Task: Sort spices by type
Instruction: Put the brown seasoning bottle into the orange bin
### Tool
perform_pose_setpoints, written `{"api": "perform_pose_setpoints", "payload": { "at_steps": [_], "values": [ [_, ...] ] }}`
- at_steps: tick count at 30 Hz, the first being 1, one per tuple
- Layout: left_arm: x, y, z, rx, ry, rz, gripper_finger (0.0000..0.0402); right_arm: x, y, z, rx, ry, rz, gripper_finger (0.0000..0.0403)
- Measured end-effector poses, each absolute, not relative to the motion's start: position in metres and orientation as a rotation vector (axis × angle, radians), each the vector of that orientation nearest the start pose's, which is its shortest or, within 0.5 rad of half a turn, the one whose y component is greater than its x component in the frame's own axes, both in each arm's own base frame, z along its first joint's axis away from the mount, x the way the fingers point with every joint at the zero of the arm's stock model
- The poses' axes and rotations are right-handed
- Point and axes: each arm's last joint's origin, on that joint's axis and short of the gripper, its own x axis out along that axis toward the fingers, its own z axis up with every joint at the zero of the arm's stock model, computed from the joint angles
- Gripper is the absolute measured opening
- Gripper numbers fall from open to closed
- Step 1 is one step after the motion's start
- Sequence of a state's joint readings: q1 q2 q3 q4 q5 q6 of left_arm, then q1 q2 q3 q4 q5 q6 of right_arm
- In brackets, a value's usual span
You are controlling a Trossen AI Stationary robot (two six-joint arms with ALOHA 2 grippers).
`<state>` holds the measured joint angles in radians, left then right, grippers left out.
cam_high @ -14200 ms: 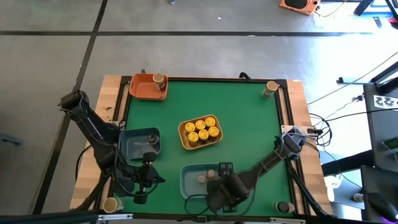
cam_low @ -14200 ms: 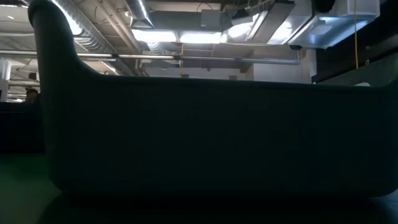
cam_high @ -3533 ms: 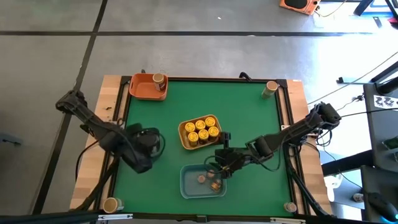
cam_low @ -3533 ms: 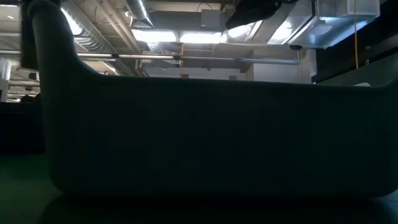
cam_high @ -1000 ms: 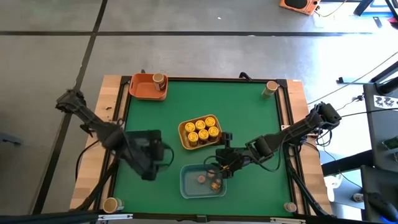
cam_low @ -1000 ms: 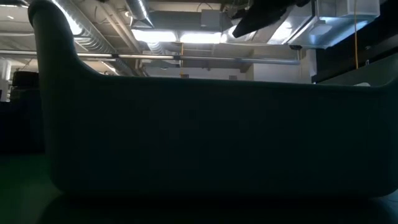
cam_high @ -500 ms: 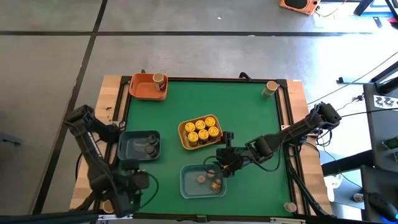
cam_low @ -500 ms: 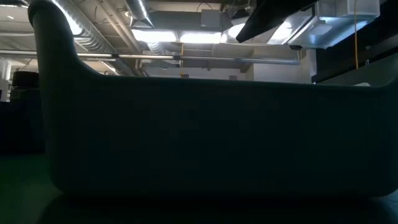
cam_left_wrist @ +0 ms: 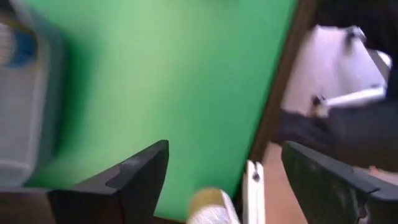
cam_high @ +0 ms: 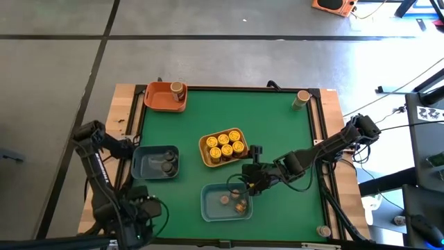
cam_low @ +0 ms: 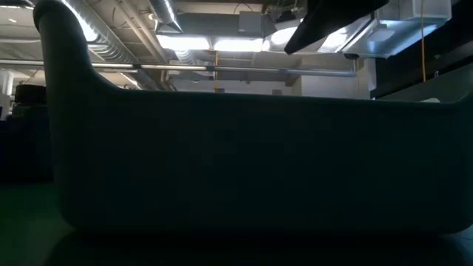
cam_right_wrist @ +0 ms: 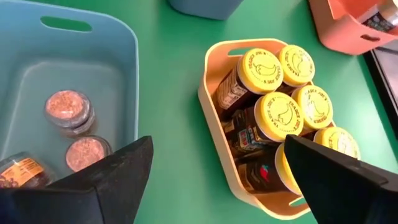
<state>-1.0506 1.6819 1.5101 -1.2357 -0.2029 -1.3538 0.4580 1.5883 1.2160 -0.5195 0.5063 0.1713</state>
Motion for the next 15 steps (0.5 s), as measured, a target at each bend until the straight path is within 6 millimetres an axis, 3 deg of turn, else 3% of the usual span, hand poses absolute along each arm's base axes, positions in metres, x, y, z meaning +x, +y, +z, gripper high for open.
{"api": "perform_pose_setpoints", "payload": {
  "at_steps": [9, 15],
  "values": [
    [0.149, -0.297, 0.27, -0.362, 1.413, 0.166, 0.0378, 0.304, 0.133, 0.261, -0.249, 0.785, -0.164, 0.036],
    [0.138, -0.299, 0.269, -0.421, 1.534, 0.227, 0.0399, 0.304, 0.132, 0.261, -0.259, 0.775, -0.19, 0.036]
  ]
}}
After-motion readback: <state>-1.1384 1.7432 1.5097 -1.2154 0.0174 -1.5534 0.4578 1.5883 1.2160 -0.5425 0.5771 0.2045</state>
